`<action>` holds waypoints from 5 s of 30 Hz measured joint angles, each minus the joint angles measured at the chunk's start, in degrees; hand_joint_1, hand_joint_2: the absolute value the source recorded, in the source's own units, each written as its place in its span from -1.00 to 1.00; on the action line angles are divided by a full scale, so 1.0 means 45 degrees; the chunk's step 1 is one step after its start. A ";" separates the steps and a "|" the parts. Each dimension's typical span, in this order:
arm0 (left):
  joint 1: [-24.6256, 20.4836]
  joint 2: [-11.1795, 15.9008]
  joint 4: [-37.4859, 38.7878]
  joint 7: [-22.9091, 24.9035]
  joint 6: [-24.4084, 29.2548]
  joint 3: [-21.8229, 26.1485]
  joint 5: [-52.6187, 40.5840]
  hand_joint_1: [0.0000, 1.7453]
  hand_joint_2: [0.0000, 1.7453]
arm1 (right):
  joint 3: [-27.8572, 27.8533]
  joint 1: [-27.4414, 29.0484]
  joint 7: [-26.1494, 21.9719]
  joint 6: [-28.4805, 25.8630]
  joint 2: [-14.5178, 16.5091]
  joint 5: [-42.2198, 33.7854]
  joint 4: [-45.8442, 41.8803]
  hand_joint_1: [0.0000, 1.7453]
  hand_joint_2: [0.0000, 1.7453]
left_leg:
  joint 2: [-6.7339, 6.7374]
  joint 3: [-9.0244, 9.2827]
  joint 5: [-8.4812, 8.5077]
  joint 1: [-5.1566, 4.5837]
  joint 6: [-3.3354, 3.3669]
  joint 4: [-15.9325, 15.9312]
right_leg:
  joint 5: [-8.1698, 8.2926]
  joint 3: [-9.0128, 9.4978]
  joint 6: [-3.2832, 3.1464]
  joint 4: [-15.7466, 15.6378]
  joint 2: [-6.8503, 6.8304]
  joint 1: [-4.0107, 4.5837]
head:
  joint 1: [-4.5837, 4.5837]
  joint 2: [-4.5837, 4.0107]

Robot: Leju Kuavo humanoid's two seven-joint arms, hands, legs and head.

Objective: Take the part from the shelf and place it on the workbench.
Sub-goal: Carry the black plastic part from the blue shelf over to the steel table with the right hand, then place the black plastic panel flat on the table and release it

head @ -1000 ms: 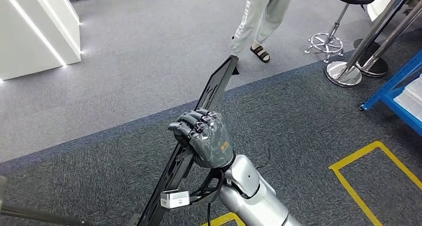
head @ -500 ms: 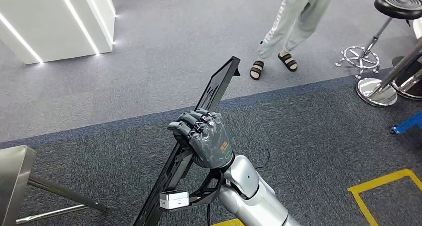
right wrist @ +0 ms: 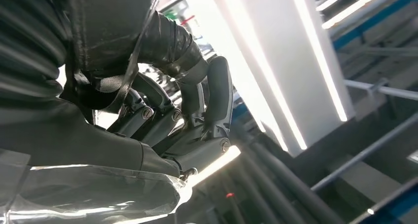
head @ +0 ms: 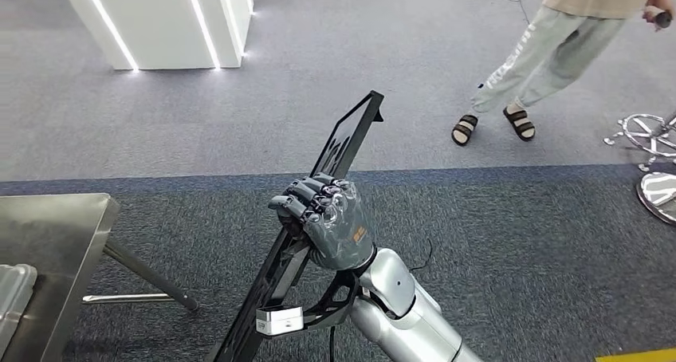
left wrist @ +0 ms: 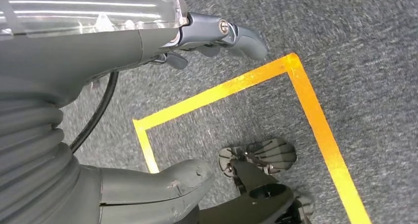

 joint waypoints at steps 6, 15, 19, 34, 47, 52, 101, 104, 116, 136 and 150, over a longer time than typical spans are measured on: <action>0.0049 0.0003 0.0000 0.0058 0.0049 -0.0004 -0.0022 -1.00 1.00 | 0.0000 -0.0116 0.0021 0.0038 0.0052 0.0163 -0.0065 1.00 1.00 | 0.0476 -0.0519 -0.0443 0.0062 -0.0444 0.0731 | 0.0066 0.0297 -0.0414 -0.0528 -0.0506 0.0039 | -0.0005 0.0001; 0.0024 -0.0013 0.0000 0.0056 0.0049 -0.0005 0.0002 -1.00 1.00 | -0.0001 -0.0145 0.0061 0.0154 0.0045 0.0267 -0.0097 1.00 1.00 | 0.2149 -0.0308 -0.0070 0.0020 -0.0412 0.0489 | -0.0205 0.0553 -0.0367 -0.0541 -0.2030 0.0255 | -0.0005 0.0001; 0.0030 0.0004 0.0000 0.0030 0.0049 -0.0005 0.0015 -1.00 1.00 | 0.0004 -0.0164 0.0069 0.0144 0.0043 0.0277 -0.0154 1.00 1.00 | 0.1922 -0.0114 0.0045 -0.0084 -0.0113 -0.0028 | -0.0319 0.0680 -0.0107 -0.0560 -0.2399 0.0267 | -0.0001 0.0000; 0.0009 -0.0019 0.0000 0.0010 0.0073 -0.0005 0.0022 -1.00 1.00 | -0.0023 -0.0129 0.0080 0.0127 -0.0081 0.0353 -0.0246 1.00 1.00 | -0.0428 -0.0258 0.0075 0.0090 -0.0192 0.0049 | 0.0072 0.0159 -0.0200 -0.0464 0.0143 0.0131 | 0.0004 0.0001; -0.0005 0.0007 0.0000 0.0010 0.0141 -0.0005 0.0078 -1.00 1.00 | -0.0035 -0.0182 0.0111 0.0115 -0.0054 0.0380 -0.0254 1.00 1.00 | 0.2183 -0.0272 0.0132 0.0087 -0.0420 0.0061 | -0.0238 0.0658 -0.0131 -0.0647 -0.2111 0.0205 | -0.0009 0.0002; 0.0006 0.0032 0.0000 0.0008 0.0141 -0.0005 0.0075 -1.00 1.00 | -0.0032 -0.0268 0.0136 0.0127 -0.0022 0.0382 -0.0257 1.00 1.00 | 0.1569 -0.0221 0.0162 0.0074 0.0029 -0.0026 | -0.0745 0.0563 0.0178 -0.0083 -0.1755 0.0094 | -0.0001 0.0004; -0.0185 -0.0056 -0.0005 0.0010 0.0214 -0.0010 0.0121 -1.00 1.00 | -0.0060 -0.0635 0.0186 0.0200 0.0050 0.0453 0.0036 1.00 1.00 | 0.1262 -0.1631 -0.1169 0.0099 -0.0527 0.2635 | 0.0224 0.0508 -0.0457 -0.0961 -0.0925 0.0102 | -0.0040 0.0000; -0.0148 -0.0047 -0.0005 0.0008 0.0214 -0.0010 0.0123 -1.00 1.00 | -0.0050 -0.0604 0.0200 0.0215 0.0049 0.0397 0.0044 1.00 1.00 | 0.1393 -0.1820 -0.1055 0.0202 -0.0666 0.3100 | 0.0130 0.0520 -0.0383 -0.0898 -0.1374 0.0092 | -0.0041 0.0000; -0.0094 0.0038 -0.0005 -0.0106 0.0255 -0.0002 0.0339 -1.00 1.00 | -0.0361 -0.0608 0.0263 0.1141 0.0092 -0.2344 0.0183 1.00 1.00 | 0.1432 -0.0075 0.0040 0.0142 0.0108 -0.0011 | -0.1526 -0.0693 0.0202 0.2006 -0.0969 0.0077 | -0.0021 0.0002; -0.0028 0.0051 -0.0005 0.0006 0.0129 -0.0005 0.0238 -1.00 1.00 | -0.4628 -0.4358 0.1599 0.1910 -0.1109 -0.4650 0.4106 1.00 1.00 | 0.1382 -0.1292 -0.0556 0.0097 -0.0454 0.2328 | 0.0321 0.0223 -0.0352 -0.0737 -0.0986 0.0137 | -0.0032 0.0000; -0.0174 0.0005 -0.0005 0.0130 -0.0160 -0.0295 -0.0019 -1.00 1.00 | -0.5617 -0.7496 0.2400 0.3517 -0.2932 -0.2063 0.7716 1.00 1.00 | 0.1278 -0.0231 0.0176 0.0044 0.0302 0.0035 | -0.0956 -0.1639 0.0363 0.2770 -0.0884 0.0103 | -0.0015 0.0002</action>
